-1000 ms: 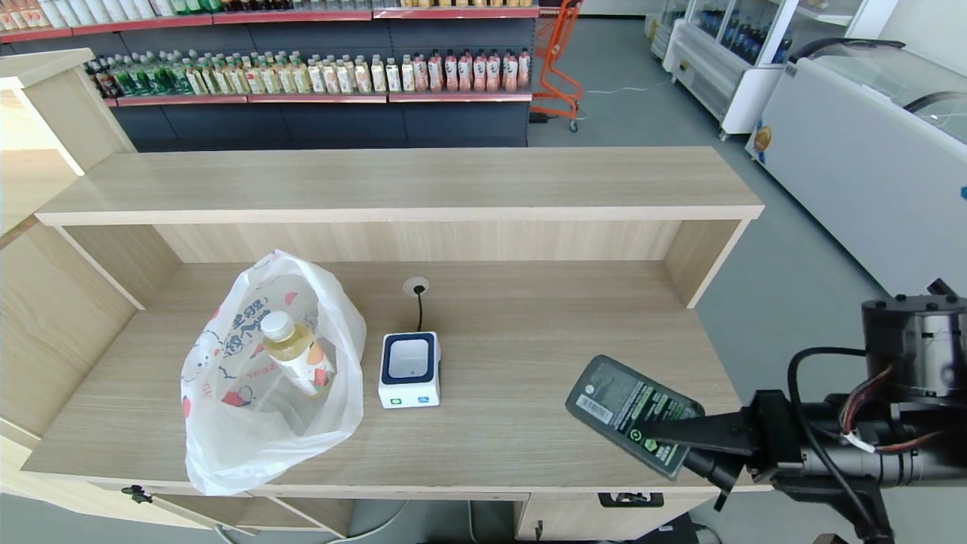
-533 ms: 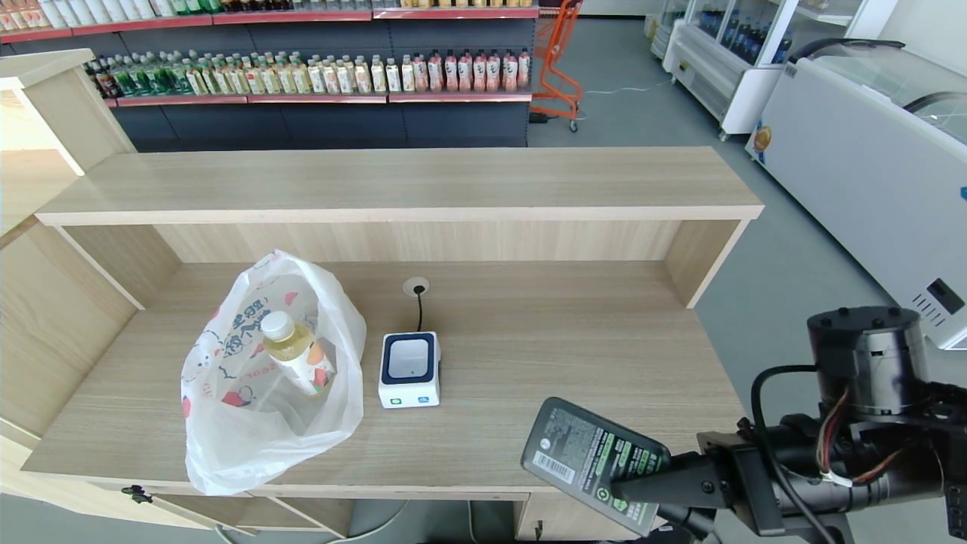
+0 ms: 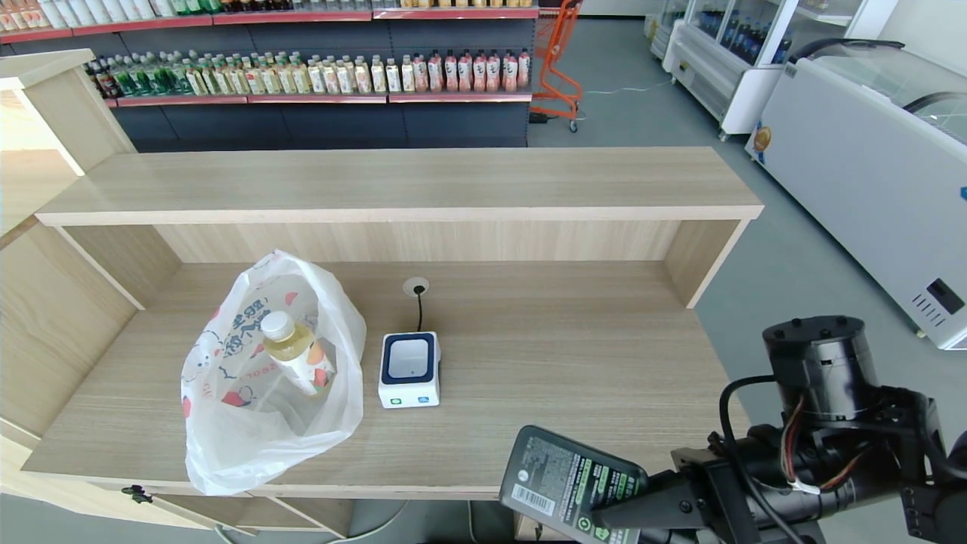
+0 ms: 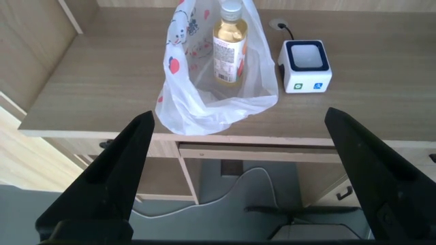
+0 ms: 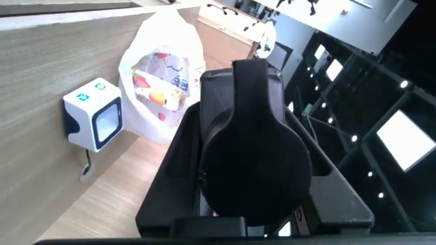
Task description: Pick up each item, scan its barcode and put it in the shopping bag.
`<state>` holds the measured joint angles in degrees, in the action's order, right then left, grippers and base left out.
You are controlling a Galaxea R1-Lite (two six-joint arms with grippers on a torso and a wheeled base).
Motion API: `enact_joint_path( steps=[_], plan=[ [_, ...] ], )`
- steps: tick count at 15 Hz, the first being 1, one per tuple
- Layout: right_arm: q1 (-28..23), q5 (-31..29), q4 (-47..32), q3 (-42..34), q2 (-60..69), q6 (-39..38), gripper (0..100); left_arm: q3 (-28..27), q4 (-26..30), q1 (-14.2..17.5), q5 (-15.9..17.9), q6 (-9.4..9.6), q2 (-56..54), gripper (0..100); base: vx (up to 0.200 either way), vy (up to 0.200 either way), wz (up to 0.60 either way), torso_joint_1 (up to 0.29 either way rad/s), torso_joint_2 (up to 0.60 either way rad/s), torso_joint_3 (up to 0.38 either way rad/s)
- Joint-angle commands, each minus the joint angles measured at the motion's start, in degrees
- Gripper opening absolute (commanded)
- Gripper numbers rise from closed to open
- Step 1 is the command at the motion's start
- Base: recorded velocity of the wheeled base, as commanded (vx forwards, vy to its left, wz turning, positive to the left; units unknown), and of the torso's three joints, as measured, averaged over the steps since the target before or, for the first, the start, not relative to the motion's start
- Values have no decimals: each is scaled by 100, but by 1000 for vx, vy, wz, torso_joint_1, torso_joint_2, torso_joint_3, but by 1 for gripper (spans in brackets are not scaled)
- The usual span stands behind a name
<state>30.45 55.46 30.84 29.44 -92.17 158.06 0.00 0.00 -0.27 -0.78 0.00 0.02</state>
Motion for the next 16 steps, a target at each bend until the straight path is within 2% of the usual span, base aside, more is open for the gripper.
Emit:
enact_joint_path(
  steps=[1, 16],
  plan=[
    [-4, 0, 1, 18, -169, -12, 0, 0, 0, 0, -1, 0, -2, 100, 0, 0, 0, 0, 0, 0],
    [84, 0, -8, 220, -679, -153, 0, 0, 0, 0, -1, 0, -2, 100, 0, 0, 0, 0, 0, 0]
  ],
)
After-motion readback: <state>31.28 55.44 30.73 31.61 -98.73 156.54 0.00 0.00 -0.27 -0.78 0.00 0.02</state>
